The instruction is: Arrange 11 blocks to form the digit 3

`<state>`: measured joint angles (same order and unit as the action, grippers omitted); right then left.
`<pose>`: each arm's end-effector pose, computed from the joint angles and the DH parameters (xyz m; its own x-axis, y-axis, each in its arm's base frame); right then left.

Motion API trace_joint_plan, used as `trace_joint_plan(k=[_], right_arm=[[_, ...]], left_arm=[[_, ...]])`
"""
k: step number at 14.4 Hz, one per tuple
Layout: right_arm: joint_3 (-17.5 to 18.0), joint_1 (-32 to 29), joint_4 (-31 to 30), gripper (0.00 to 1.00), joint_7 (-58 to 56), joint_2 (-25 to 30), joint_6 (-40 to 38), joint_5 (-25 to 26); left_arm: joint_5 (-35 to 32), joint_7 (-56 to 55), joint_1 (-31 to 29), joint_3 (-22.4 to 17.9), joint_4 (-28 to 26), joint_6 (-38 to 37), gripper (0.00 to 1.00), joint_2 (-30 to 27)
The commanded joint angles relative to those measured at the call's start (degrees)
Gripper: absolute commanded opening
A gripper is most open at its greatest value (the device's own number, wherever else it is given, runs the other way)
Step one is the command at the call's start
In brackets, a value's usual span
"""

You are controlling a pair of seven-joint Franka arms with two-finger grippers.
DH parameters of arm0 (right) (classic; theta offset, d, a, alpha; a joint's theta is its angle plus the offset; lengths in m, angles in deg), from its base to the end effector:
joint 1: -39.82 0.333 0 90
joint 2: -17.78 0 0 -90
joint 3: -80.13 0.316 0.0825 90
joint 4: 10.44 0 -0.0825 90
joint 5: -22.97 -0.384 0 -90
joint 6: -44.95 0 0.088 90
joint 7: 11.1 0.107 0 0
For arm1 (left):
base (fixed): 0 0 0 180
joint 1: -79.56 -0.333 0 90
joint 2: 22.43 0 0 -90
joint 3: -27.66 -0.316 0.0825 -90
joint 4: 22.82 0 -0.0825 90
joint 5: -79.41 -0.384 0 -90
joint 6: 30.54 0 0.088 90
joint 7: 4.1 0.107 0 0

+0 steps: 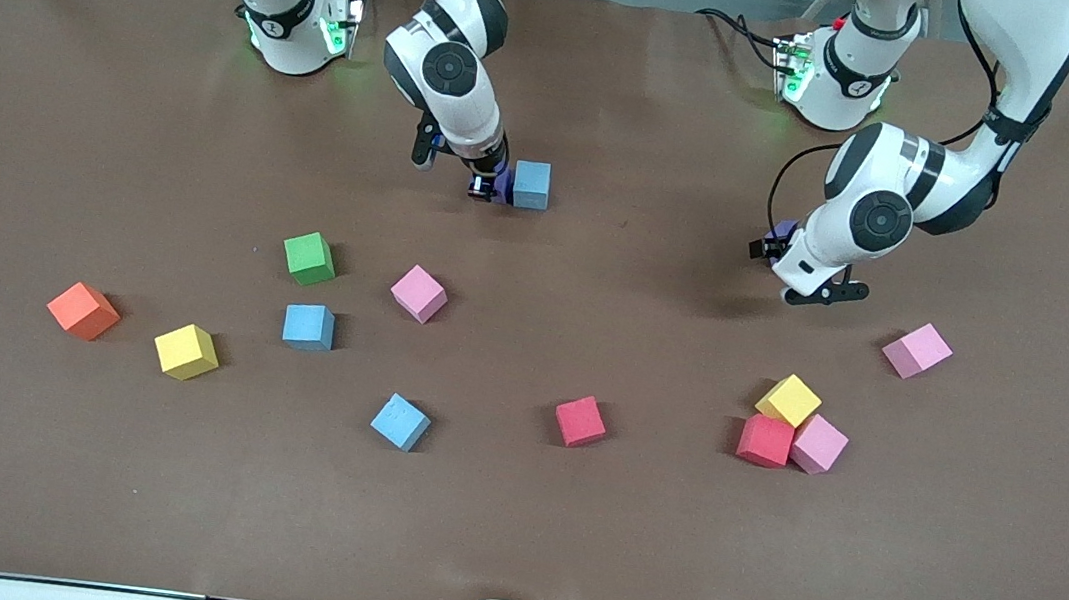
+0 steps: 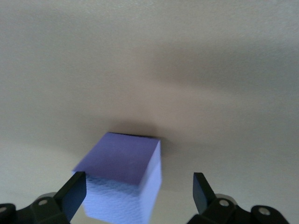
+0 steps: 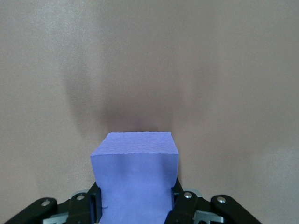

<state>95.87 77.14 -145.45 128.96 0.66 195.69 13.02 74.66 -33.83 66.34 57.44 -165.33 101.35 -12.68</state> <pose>0.3070 0.4082 0.2060 -0.1162 -0.9901 -0.0788 -0.9841 0.1041 0.1438 0.4150 -0.1298 0.2080 0.9386 0.1670 -0.3018 0.1358 -0.9832 -0.1219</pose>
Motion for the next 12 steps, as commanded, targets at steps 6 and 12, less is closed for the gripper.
trace_joint_plan(k=[6, 12], right_arm=[[-1.5, 2.49, 1.77, 0.0, 1.18, -2.39, 1.66, -0.42], [-1.86, 2.67, 2.38, 0.18, 1.1, -2.57, 2.01, -0.33]], left_arm=[[-2.1, 0.64, -0.66, 0.28, -1.54, -2.16, 1.0, -1.66], [-2.28, 0.29, -1.36, 0.28, -4.79, 2.22, 0.94, -1.05]])
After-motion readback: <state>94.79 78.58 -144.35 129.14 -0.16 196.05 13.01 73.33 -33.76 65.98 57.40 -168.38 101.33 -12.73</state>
